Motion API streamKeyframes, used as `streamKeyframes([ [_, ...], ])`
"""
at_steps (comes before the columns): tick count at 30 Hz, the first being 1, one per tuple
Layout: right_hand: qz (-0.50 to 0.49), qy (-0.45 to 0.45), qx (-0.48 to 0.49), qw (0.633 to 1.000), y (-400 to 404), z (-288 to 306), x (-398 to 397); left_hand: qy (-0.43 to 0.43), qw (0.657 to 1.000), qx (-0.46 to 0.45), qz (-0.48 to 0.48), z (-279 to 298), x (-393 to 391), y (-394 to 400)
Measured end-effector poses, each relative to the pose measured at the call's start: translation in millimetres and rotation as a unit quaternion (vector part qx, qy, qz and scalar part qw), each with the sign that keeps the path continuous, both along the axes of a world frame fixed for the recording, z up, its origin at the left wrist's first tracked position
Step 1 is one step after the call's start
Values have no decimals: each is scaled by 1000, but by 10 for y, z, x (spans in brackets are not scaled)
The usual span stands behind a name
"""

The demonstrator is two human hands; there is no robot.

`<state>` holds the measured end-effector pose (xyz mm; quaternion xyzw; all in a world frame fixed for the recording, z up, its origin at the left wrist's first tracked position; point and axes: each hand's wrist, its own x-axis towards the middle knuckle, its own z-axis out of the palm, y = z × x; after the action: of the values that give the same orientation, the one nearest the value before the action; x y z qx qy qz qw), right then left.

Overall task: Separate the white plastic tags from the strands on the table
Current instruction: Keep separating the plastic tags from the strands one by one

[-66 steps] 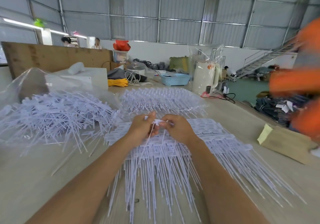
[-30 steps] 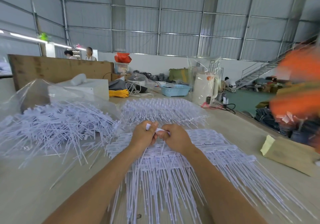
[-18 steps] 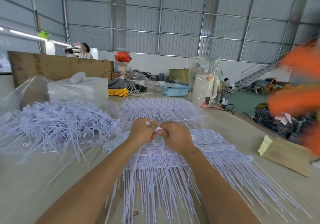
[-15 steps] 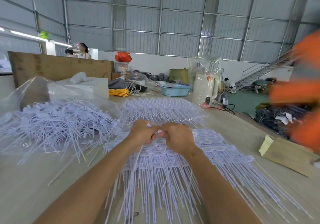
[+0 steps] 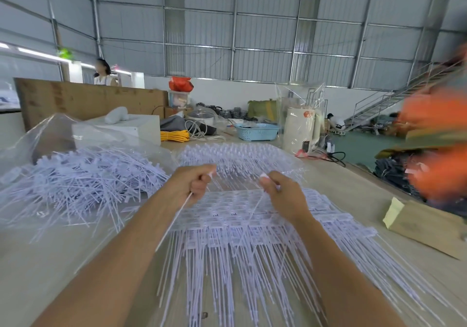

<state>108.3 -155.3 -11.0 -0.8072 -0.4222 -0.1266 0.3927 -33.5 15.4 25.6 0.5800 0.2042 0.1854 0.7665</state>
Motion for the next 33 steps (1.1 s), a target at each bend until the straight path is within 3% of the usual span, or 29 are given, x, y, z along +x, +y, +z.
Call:
streamKeyframes([
  [2, 34, 49, 57, 997, 85, 29, -65, -63, 996, -57, 20, -110, 29, 24],
  [6, 44, 8, 8, 999, 153, 7, -102, -60, 997, -11, 47, -307, 121, -76],
  [9, 36, 51, 125, 990, 46, 60, -10, -76, 996, -11, 51, -279, 124, -108],
  [12, 56, 201, 335, 919, -81, 196, 46, -68, 997, -6, 39, -296, 143, -155],
  [14, 99, 292, 391, 867, -146, 247, 44, -60, 998, -4, 37, -315, 159, -189],
  [16, 140, 294, 339, 882, -128, 227, -26, -58, 998, -15, 27, -310, 165, -235],
  [19, 181, 197, 169, 949, 61, 144, -242, -50, 998, -23, 10, -291, 187, -325],
  [22, 171, 172, 56, 968, 222, 72, -345, -28, 999, 4, 14, -294, 240, -371],
  [30, 183, 157, 86, 967, 231, -11, -331, -36, 984, 176, -5, -371, 229, -399],
  [33, 171, 178, 91, 965, 238, 13, -333, -65, 982, 170, 49, -363, 238, -408],
])
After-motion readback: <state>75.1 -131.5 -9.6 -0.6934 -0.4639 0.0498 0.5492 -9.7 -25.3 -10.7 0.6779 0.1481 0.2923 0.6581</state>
